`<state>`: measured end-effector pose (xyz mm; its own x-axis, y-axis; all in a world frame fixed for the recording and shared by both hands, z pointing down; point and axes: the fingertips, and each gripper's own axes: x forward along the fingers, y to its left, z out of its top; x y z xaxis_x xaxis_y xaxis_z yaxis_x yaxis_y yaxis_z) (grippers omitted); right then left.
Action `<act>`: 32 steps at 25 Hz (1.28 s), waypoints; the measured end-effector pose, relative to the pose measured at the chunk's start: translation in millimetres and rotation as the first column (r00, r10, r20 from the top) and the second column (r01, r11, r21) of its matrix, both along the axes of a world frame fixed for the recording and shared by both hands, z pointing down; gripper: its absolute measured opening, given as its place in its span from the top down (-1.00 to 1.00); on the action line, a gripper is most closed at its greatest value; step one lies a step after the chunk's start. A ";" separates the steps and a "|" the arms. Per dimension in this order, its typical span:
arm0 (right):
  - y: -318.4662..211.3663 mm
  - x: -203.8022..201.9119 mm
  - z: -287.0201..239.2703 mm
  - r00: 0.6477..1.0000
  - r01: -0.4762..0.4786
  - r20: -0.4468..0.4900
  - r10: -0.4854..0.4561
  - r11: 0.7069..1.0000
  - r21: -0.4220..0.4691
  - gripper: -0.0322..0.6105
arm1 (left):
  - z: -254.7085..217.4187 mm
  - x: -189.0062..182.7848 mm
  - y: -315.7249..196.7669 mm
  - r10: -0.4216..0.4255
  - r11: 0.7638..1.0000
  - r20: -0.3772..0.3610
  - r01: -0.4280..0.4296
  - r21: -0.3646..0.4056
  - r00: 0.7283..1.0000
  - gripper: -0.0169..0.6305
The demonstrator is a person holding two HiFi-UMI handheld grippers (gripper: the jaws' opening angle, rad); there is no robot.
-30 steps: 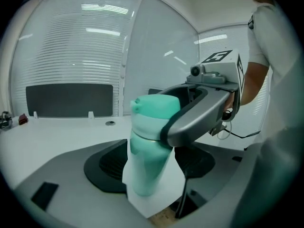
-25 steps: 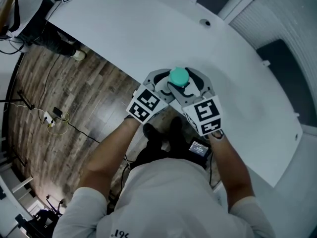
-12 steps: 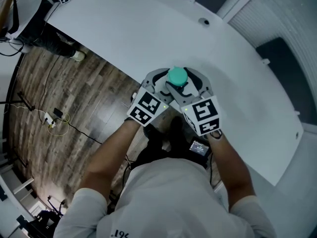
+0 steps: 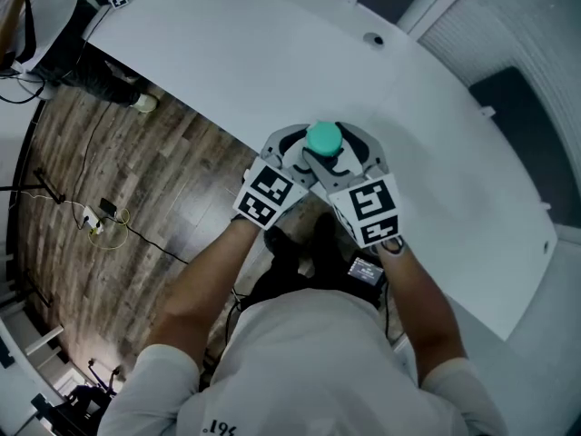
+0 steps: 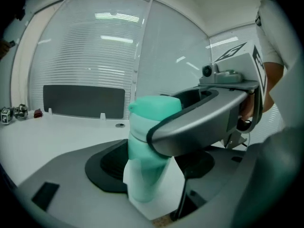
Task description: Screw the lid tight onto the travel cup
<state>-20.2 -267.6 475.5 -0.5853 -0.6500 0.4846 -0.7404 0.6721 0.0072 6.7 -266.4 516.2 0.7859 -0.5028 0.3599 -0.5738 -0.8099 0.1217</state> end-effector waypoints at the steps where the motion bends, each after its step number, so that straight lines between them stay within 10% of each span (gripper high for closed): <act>1: -0.5 0.9 0.3 1.000 -0.024 0.000 0.024 1.000 0.003 -0.05 | 0.4 0.1 -0.8 -0.025 1.000 0.001 0.025 0.001 1.000 -0.04; 6: -0.3 0.9 0.6 0.998 -0.060 0.001 0.060 0.998 0.007 -0.05 | 1.3 -1.5 -1.3 -0.106 0.994 0.008 0.106 -0.002 0.994 -0.04; 14: 4.9 -2.4 1.1 0.994 0.107 -0.016 -0.108 0.994 -0.015 -0.05 | 0.8 -3.0 6.4 0.110 0.994 0.024 -0.110 -0.004 0.994 -0.04; 32: 3.1 0.4 3.1 0.999 -0.034 -0.012 0.035 0.999 0.007 -0.05 | 4.9 -4.6 5.2 -0.018 1.000 0.031 0.019 -0.016 0.999 -0.03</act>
<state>-19.8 -264.5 478.5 -0.5564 -0.6728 0.4875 -0.7630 0.6461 0.0208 2.1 -261.2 521.1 0.7648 -0.5110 0.3925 -0.5925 -0.7971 0.1168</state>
